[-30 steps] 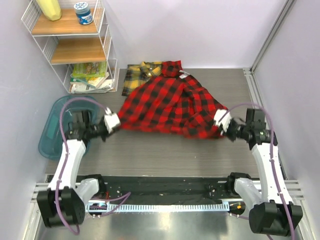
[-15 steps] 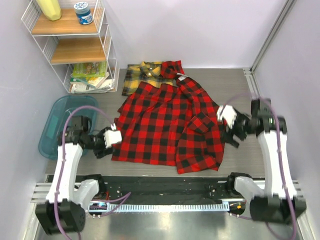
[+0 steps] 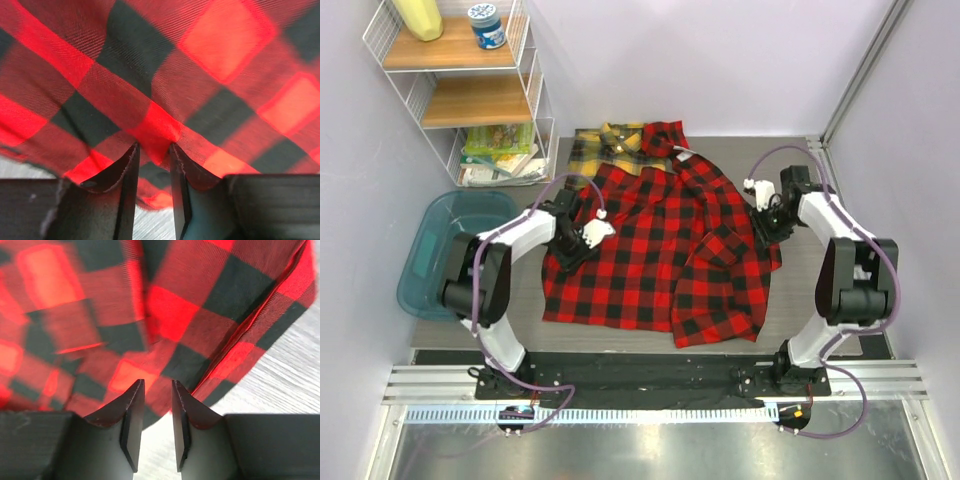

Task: Fold and stack the long sleeve shirts
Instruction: Flatten the shirt out

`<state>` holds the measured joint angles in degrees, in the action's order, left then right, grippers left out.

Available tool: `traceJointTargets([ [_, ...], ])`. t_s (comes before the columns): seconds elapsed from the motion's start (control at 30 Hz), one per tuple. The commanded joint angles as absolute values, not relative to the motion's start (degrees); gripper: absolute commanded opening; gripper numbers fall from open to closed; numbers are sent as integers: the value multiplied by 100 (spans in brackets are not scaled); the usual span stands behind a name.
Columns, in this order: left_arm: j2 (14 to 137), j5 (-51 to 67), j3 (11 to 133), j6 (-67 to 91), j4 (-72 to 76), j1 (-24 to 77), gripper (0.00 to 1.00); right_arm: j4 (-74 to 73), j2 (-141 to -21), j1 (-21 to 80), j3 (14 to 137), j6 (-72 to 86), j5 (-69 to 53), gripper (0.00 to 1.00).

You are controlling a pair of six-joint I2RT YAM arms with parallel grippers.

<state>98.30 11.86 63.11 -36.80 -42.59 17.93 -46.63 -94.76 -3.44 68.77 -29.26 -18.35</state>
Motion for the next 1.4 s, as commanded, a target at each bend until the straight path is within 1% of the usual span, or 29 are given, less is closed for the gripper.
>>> traceJointTargets([
  [0.0,10186,150,6232,-3234,-3964,1802,29,-3965,-9975,-316,6514,-2601,-819,32],
  [0.13,10090,-104,5740,-3217,-4095,1810,25,-3885,-10099,-316,6039,-2751,-414,31],
  [0.23,9783,-123,5301,-3208,-4489,1811,21,-4007,-10011,-316,5687,-2812,-237,28],
  [0.33,9379,-158,4905,-3252,-4832,1811,21,-4209,-9678,-316,5380,-2926,-333,27],
  [0.4,9064,-18,4913,-3269,-5026,1802,22,-4463,-9502,-316,5352,-2988,-535,27],
  [0.43,8948,252,4983,-3235,-5149,1802,23,-4561,-9344,-316,5387,-2988,-623,27],
  [0.47,8843,472,5097,-3200,-5220,1810,28,-4666,-9247,-316,5536,-3014,-737,28],
  [0.5,8581,762,5472,-3173,-5308,1802,32,-4832,-9159,-316,5642,-2989,-877,29],
  [0.53,8474,1461,5658,-3077,-5309,1828,39,-4912,-9010,-316,5756,-2945,-1140,31],
  [0.57,8386,1746,5895,-2937,-5195,1872,51,-5009,-8948,-316,6018,-2936,-1369,34],
  [0.6,8385,2062,6124,-2692,-5151,1968,55,-5105,-8904,-316,6142,-2762,-1510,35],
  [0.63,8507,2257,6648,-2594,-5116,2291,59,-5115,-8886,-316,6265,-2638,-1773,36],
  [0.67,8630,2320,6897,-2462,-4985,2494,65,-5167,-8877,-316,6510,-2602,-1993,41],
  [0.7,8761,2294,7134,-2313,-4957,2670,66,-5325,-8894,-316,6608,-2584,-2169,43],
  [0.73,9093,2329,7641,-2103,-4966,2889,66,-5352,-8912,-316,6688,-2366,-2319,45],
  [0.77,9236,2573,7838,-1987,-4957,2918,66,-5396,-8973,-316,6802,-2312,-2607,48],
  [0.8,9368,2671,8040,-1856,-4922,2927,66,-5457,-9017,-316,6829,-2216,-2732,55],
  [0.87,9544,2759,8322,-1600,-4834,2909,66,-5379,-9122,-316,6812,-1838,-2856,62],
  [0.9,9536,2760,8349,-1574,-4712,2909,66,-5292,-9245,-316,6785,-1741,-2822,66],
  [1.03,9186,2461,8139,-1450,-4334,2883,70,-5002,-9474,-308,6654,-1415,-2383,73],
  [1.13,8869,2189,7972,-1503,-4289,2865,71,-4904,-9632,-246,6574,-1398,-2250,73],
  [1.2,8659,2127,7832,-1538,-4289,2830,71,-4817,-9694,-194,6522,-1406,-2433,71],
  [1.23,8596,2057,7796,-1547,-4289,2804,71,-4790,-9703,-185,6513,-1406,-2565,65],
  [1.37,8280,1872,7550,-1556,-4263,2698,72,-4685,-9668,0,6583,-1293,-2953,54],
])
